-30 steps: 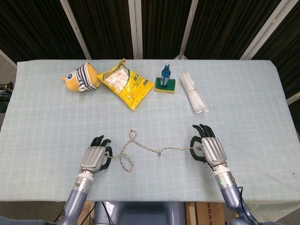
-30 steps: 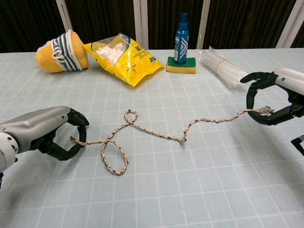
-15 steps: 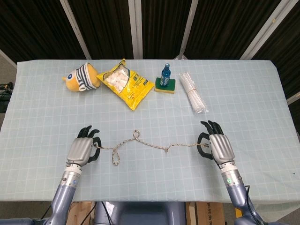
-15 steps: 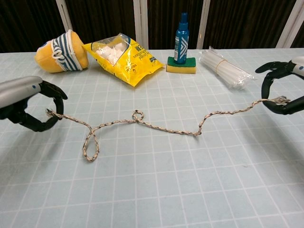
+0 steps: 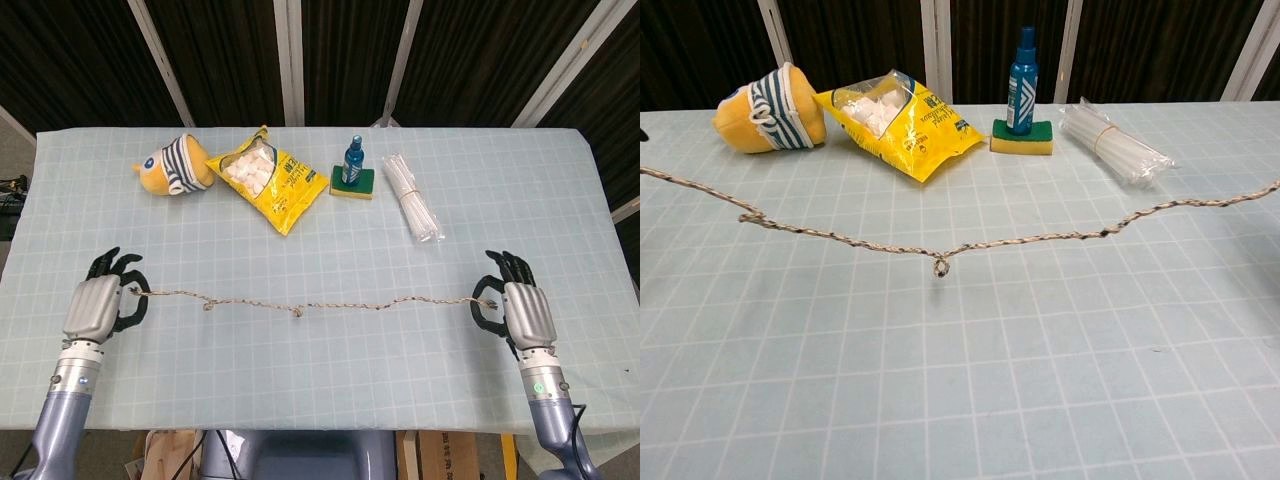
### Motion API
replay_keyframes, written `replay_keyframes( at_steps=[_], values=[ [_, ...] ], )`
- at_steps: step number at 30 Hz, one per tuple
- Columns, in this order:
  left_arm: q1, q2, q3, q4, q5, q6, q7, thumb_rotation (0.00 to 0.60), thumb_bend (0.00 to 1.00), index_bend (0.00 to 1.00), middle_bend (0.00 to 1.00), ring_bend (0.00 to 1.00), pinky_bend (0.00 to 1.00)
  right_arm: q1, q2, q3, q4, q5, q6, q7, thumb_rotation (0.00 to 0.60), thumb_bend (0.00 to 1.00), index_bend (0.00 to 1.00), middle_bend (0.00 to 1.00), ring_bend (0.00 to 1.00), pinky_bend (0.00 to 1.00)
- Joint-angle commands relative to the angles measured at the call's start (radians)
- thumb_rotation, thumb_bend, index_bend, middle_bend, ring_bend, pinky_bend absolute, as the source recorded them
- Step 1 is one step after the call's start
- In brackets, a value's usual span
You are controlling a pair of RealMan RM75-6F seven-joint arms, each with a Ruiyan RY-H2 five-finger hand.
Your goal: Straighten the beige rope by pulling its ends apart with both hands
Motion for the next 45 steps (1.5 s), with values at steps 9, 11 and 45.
replay_keyframes(
  at_steps=[9,11,45],
  values=[
    [0.108,0.073,0.058,0.087,0.105,0.010,-0.228,0.600,0.63,0.59,0.18,0.00,0.00,-0.043,0.022,-0.026,0.050,0.000,0.009,0.030,0.600,0.45,0.64,0.15,0.00,0.00],
    [0.110,0.071,0.063,0.104,0.111,0.004,-0.235,0.600,0.63,0.59,0.18,0.00,0.00,-0.044,0.019,-0.027,0.059,0.003,0.006,0.030,0.600,0.45,0.64,0.15,0.00,0.00],
    [0.124,-0.001,0.085,0.217,0.130,-0.027,-0.176,0.600,0.63,0.59,0.18,0.00,0.00,-0.055,-0.018,-0.016,0.141,0.066,-0.039,-0.017,0.600,0.45,0.64,0.15,0.00,0.00]
  ],
)
